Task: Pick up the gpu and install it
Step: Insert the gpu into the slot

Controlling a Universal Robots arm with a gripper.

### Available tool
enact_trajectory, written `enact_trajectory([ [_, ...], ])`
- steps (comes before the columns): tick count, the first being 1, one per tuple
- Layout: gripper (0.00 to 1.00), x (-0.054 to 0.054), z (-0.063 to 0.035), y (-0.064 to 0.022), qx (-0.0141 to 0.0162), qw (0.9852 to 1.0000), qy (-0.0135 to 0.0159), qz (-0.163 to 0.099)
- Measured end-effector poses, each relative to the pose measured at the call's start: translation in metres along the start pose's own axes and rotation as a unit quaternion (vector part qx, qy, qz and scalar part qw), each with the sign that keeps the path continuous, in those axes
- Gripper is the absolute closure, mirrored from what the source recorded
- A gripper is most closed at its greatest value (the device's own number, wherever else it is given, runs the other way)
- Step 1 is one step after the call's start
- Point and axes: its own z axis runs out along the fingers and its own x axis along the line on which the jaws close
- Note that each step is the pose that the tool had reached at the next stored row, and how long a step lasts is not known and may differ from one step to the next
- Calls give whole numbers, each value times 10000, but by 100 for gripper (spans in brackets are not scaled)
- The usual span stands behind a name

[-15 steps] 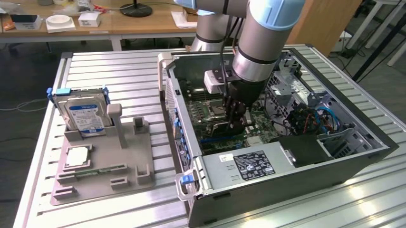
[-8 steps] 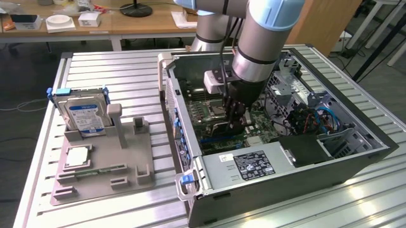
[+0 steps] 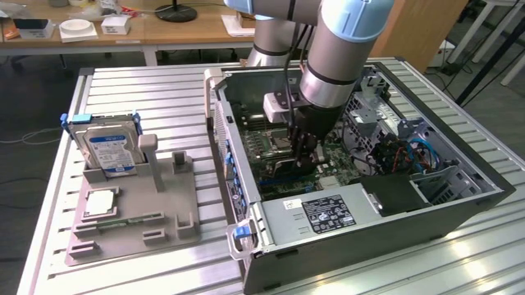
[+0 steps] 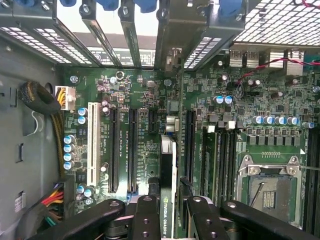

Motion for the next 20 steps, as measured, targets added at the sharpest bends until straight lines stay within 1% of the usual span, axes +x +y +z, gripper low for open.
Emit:
enact_trajectory([
  [14,74,2,31,11,-1,10000,8,0],
  [20,74,1,37,15,0,10000,6,0],
])
